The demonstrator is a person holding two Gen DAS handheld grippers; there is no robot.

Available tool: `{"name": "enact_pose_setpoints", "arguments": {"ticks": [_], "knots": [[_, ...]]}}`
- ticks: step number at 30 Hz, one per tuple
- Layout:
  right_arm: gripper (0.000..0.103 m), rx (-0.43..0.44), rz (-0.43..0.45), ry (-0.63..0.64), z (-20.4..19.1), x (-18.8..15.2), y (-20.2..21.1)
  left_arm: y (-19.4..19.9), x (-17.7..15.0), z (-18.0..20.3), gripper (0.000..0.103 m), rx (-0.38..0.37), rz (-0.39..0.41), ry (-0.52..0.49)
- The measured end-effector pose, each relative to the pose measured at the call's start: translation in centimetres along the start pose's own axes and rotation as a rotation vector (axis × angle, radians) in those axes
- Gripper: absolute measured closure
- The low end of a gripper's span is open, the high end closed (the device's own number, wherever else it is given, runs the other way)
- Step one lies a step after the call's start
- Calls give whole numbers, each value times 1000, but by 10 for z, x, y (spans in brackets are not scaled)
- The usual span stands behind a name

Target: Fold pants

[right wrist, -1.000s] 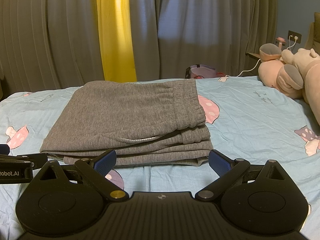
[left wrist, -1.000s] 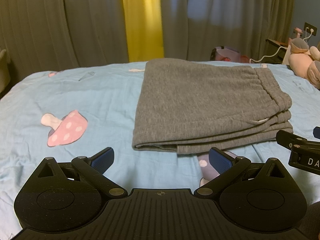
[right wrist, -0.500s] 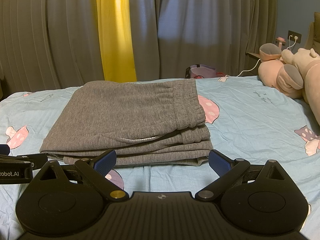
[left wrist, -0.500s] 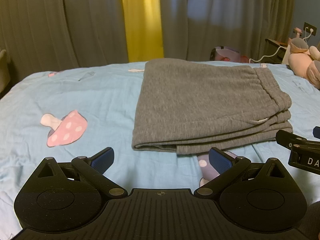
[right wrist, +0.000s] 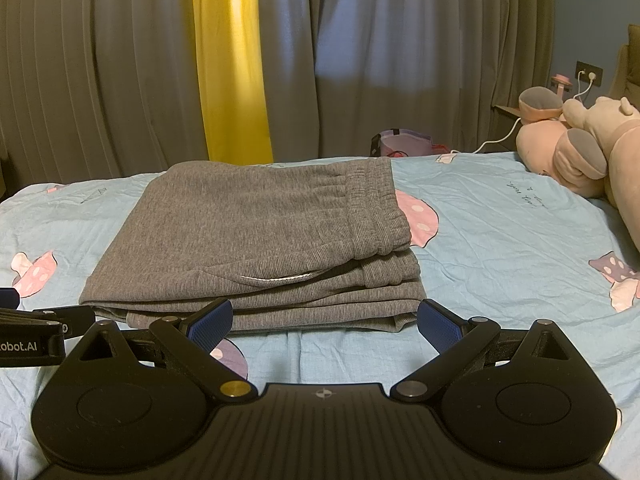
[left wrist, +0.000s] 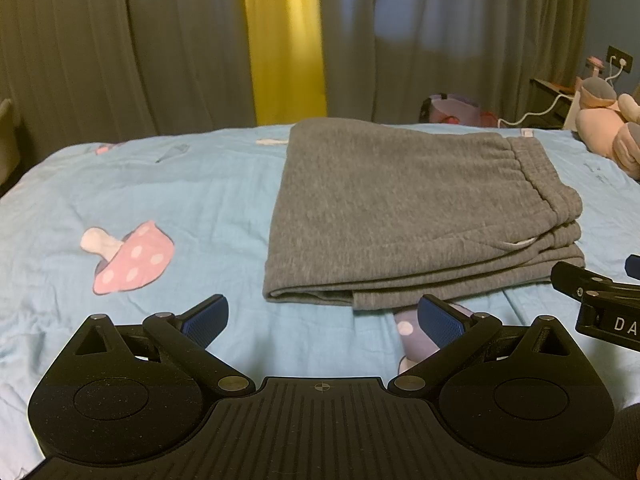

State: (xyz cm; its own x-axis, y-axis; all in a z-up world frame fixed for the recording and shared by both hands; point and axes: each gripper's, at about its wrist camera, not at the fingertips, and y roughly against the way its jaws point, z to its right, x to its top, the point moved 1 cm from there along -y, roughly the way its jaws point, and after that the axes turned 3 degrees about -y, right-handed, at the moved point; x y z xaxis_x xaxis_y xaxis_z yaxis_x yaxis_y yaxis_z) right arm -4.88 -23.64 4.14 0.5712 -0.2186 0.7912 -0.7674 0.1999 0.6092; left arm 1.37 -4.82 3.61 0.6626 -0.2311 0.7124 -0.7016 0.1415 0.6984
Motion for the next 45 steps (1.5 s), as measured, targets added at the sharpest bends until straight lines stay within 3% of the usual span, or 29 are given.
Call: {"name": "enact_pose_setpoints", "arguments": {"ticks": [45], "knots": [[4,-12,-10,10,-3,-2,-2,1,1,-3,0,-20,7,27]]}}
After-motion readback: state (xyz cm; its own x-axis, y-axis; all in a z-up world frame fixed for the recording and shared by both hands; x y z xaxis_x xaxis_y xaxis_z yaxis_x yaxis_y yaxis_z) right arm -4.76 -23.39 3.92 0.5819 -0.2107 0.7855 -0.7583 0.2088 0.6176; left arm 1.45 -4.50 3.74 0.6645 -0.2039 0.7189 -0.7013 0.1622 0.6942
